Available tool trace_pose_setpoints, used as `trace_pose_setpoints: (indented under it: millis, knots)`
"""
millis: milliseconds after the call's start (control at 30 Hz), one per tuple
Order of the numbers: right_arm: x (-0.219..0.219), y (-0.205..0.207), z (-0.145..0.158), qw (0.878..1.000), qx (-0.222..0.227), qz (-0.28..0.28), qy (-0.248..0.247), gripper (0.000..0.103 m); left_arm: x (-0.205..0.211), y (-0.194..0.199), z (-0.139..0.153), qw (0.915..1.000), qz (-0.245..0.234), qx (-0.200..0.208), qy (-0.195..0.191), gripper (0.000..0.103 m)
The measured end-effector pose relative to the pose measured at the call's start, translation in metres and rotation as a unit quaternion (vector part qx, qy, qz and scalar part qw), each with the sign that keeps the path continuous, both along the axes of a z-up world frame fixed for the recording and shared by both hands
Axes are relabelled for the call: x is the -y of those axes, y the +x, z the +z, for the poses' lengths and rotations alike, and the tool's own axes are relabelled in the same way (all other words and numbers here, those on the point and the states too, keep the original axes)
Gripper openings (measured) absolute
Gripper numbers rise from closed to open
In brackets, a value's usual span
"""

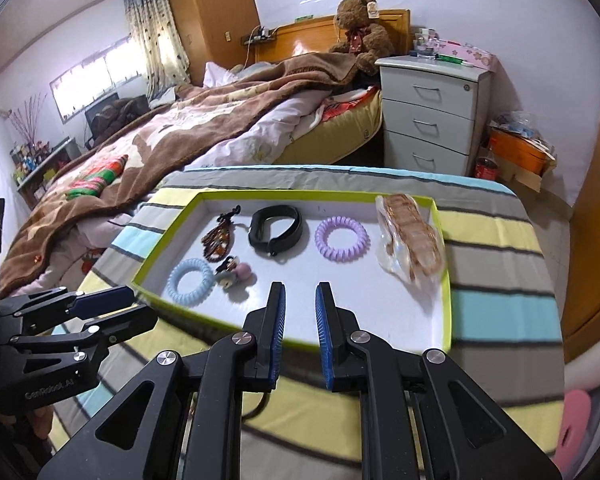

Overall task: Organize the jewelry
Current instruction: 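Grasp the black elastic hair tie with teal bead using the right gripper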

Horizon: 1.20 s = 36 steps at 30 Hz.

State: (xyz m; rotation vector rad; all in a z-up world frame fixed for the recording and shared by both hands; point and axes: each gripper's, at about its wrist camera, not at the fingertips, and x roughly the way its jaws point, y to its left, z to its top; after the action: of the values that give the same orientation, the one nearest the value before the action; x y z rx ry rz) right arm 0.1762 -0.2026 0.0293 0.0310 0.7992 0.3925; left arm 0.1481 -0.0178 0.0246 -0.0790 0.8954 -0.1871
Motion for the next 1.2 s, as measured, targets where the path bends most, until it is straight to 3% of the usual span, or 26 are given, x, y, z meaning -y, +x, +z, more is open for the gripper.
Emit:
trace_pose_setpoints:
  millis: [367, 567, 767, 867, 1200]
  knots:
    - [0.008, -0.039, -0.011, 1.000, 0.000, -0.016, -0.004, 0.017, -0.006, -0.036, -0.003, 1.0000, -0.002, 0.004, -0.002, 0.044]
    - [0.006, -0.052, -0.023, 1.000, -0.012, -0.008, -0.003, 0.025, -0.011, -0.050, -0.011, 0.9999, -0.003, -0.002, -0.010, 0.044]
    - [-0.008, -0.055, -0.038, 0.999, -0.031, 0.013, -0.009, 0.028, -0.021, -0.059, -0.020, 0.9997, 0.005, -0.009, -0.024, 0.047]
    - [-0.015, -0.050, -0.046, 0.999, -0.047, 0.019, -0.004, 0.039, -0.027, -0.061, -0.024, 0.9994, 0.011, -0.013, -0.029, 0.048]
    - [-0.046, -0.057, -0.050, 0.997, -0.035, 0.069, -0.018, 0.039, -0.039, -0.063, -0.030, 0.9989, 0.020, -0.018, -0.037, 0.050]
